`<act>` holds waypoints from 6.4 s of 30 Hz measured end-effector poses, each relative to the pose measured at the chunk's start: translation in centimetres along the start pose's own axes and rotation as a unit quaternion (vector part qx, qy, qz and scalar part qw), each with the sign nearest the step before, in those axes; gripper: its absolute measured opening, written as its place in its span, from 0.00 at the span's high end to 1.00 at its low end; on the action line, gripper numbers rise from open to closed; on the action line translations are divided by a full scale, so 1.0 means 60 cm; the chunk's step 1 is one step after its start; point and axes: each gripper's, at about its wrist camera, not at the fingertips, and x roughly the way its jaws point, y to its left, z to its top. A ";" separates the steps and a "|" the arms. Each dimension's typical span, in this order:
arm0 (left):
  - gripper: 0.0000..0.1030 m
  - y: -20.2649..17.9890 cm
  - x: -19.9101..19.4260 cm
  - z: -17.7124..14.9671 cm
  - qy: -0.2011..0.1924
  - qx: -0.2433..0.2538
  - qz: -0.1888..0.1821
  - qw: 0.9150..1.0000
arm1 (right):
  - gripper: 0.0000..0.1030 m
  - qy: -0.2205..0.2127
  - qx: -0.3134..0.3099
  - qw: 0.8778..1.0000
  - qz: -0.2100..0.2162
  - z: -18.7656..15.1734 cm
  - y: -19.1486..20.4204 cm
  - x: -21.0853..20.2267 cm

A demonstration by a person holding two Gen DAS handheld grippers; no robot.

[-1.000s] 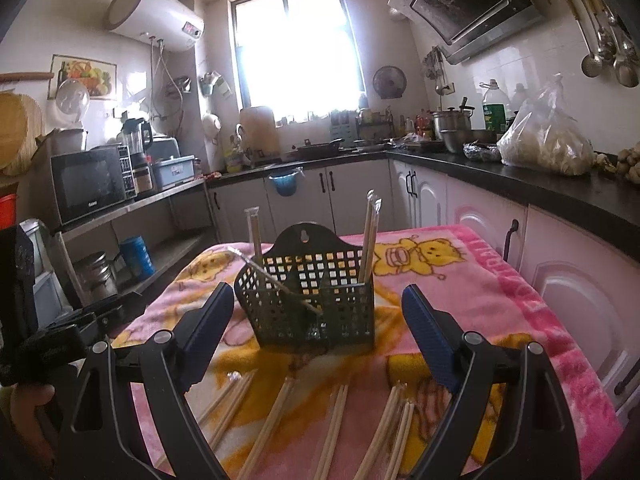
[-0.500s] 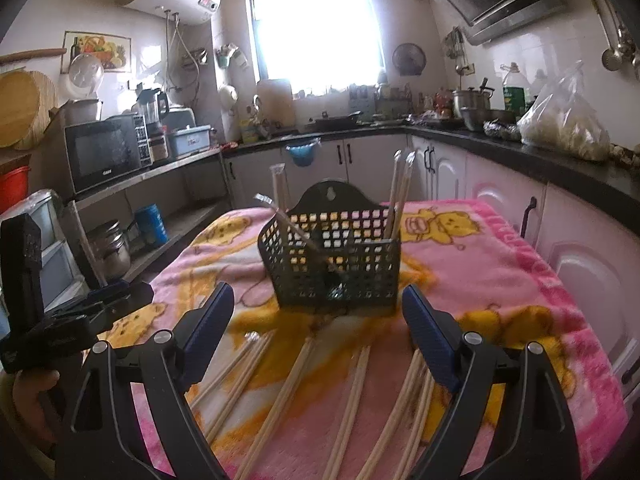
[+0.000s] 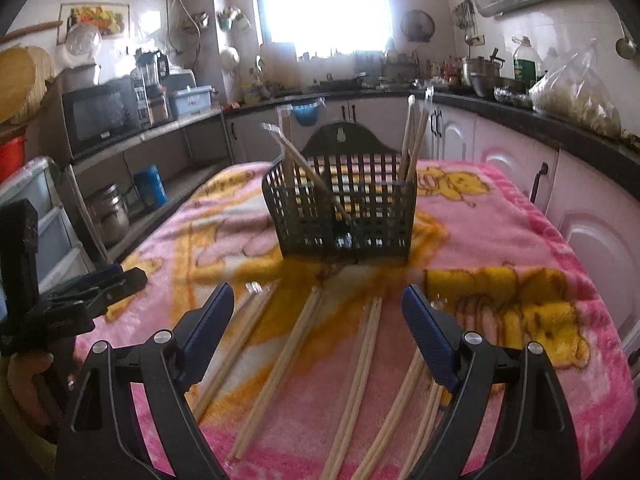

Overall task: Organize utensils
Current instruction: 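Lower both open tools over the wrapped chopsticks lying on the blanket, then close the left tool on a wrapped chopstick while the right tool grasps another, then lift both held chopsticks upright and carry them over the caddy, then lower both chopsticks into the caddy and open both tools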

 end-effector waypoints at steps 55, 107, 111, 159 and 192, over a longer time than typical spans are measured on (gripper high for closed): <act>0.76 -0.045 0.230 0.009 0.195 0.035 -0.046 0.979 | 0.64 0.182 0.048 0.982 -0.011 0.000 -0.081 0.173; 0.98 -0.032 0.098 0.100 0.072 0.022 -0.086 0.993 | 0.95 0.066 0.080 0.994 0.045 0.077 -0.053 0.088; 0.98 -0.045 0.079 0.123 0.047 0.033 -0.084 0.995 | 0.95 0.010 0.075 0.997 0.034 0.091 -0.059 0.049; 0.98 -0.137 0.076 0.402 -0.157 0.061 -0.051 0.984 | 0.95 -0.270 0.061 0.961 -0.016 0.297 -0.133 0.011; 0.97 -0.094 0.178 0.299 -0.147 0.033 -0.057 0.987 | 0.95 -0.318 0.031 0.945 -0.071 0.329 -0.085 0.200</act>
